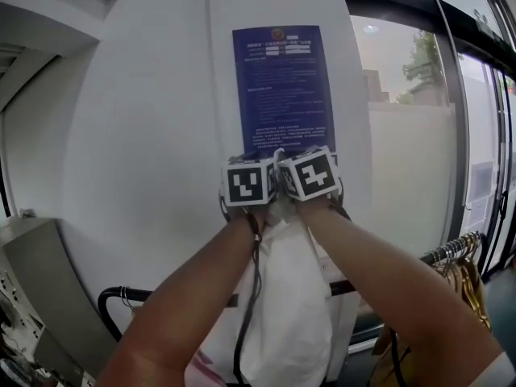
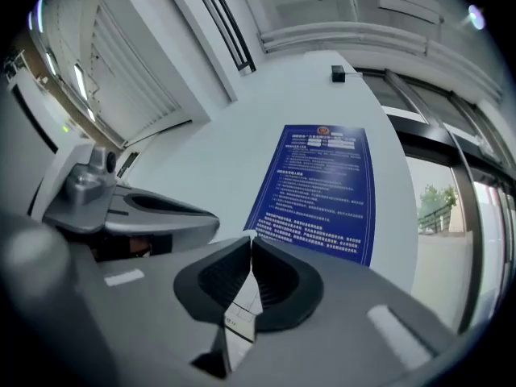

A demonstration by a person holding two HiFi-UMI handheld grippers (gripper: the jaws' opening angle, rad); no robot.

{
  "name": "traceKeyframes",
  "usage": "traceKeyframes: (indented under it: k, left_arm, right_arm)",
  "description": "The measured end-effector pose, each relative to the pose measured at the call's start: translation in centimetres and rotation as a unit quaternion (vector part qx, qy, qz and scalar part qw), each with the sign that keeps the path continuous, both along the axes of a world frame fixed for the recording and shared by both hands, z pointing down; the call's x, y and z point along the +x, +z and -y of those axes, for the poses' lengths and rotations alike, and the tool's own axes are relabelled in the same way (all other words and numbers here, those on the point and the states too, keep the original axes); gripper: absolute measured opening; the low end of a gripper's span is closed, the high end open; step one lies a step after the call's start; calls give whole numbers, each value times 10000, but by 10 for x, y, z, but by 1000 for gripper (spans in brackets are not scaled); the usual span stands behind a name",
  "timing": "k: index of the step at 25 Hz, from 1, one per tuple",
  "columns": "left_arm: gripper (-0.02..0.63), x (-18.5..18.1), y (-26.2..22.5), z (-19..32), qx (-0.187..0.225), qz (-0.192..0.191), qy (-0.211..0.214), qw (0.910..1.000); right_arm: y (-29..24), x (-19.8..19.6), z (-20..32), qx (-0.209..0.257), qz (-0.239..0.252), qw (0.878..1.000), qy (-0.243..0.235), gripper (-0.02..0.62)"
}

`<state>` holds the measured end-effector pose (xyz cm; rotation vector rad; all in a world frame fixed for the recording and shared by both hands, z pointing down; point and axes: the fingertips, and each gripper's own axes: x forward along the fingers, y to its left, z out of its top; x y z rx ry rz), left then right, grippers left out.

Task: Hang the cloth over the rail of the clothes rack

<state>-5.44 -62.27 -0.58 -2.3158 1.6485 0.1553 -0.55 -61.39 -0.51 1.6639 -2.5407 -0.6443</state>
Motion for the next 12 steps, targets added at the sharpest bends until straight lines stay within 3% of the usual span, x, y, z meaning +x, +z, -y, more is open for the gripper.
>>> traceKeyframes:
  k: [7,12]
  left_arm:
    - [11,-32,49,51,-677,-424,-315,9963]
    - [12,-41,61,55,-905,-364,-515,9939]
  right_arm:
    - [42,20,51,-795,47,9967,169,11]
    - [72,30,68,-1519,117,9881,217,48]
